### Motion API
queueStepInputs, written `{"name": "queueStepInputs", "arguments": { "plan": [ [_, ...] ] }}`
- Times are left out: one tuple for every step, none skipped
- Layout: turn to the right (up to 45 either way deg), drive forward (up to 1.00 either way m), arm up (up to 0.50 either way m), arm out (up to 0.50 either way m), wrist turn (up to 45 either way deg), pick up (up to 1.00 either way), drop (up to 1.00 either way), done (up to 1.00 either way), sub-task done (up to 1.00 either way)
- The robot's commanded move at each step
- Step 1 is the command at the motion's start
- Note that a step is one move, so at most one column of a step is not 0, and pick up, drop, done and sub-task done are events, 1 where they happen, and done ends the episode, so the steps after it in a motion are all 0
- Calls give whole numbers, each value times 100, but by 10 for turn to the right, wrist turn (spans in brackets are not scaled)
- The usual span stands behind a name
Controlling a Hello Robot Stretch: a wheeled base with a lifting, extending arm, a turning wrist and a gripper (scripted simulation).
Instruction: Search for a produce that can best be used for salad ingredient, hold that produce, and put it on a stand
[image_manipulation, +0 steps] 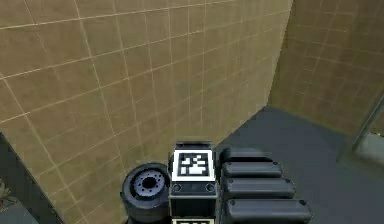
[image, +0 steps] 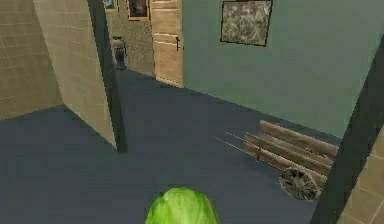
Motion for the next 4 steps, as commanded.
{"name": "queueStepInputs", "arguments": {
  "plan": [
    [0, 100, 0, 0, 0, 0, 0, 0, 0],
    [-30, 0, 0, 0, 0, 0, 0, 0, 0],
    [0, 100, 0, 0, 0, 0, 0, 0, 0],
    [-30, 0, 0, 0, 0, 0, 0, 0, 0]
  ]
}}
